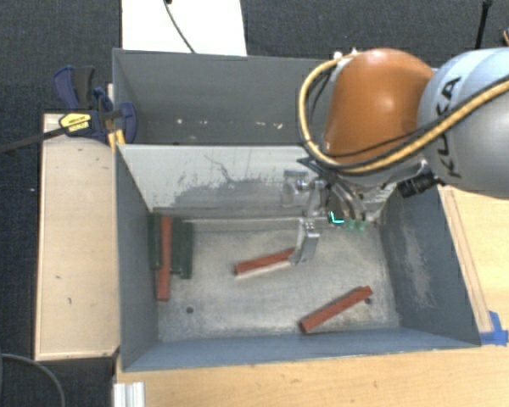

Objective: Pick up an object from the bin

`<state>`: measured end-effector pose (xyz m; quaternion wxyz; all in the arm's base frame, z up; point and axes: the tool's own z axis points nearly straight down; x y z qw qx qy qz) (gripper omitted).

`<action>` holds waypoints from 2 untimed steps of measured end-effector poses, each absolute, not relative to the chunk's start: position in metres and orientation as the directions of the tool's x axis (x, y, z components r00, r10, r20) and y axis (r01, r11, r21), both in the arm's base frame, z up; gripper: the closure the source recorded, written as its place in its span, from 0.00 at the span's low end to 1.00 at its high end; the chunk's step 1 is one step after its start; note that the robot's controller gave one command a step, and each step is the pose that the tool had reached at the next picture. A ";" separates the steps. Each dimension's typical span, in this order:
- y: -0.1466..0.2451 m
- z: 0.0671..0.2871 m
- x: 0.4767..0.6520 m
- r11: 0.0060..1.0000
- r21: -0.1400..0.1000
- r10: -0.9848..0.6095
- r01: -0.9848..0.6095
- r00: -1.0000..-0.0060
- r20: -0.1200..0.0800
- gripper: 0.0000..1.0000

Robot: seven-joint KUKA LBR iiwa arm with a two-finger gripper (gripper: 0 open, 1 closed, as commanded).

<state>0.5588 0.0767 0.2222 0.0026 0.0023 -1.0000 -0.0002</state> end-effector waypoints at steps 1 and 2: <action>0.036 0.066 0.533 0.990 -0.001 0.140 0.140 -0.990 0.005 0.00; 0.097 0.071 0.583 0.984 0.004 0.180 0.180 -0.984 -0.008 0.00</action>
Offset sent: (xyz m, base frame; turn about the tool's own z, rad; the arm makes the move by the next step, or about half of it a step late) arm -0.0243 -0.0394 -0.1522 0.1476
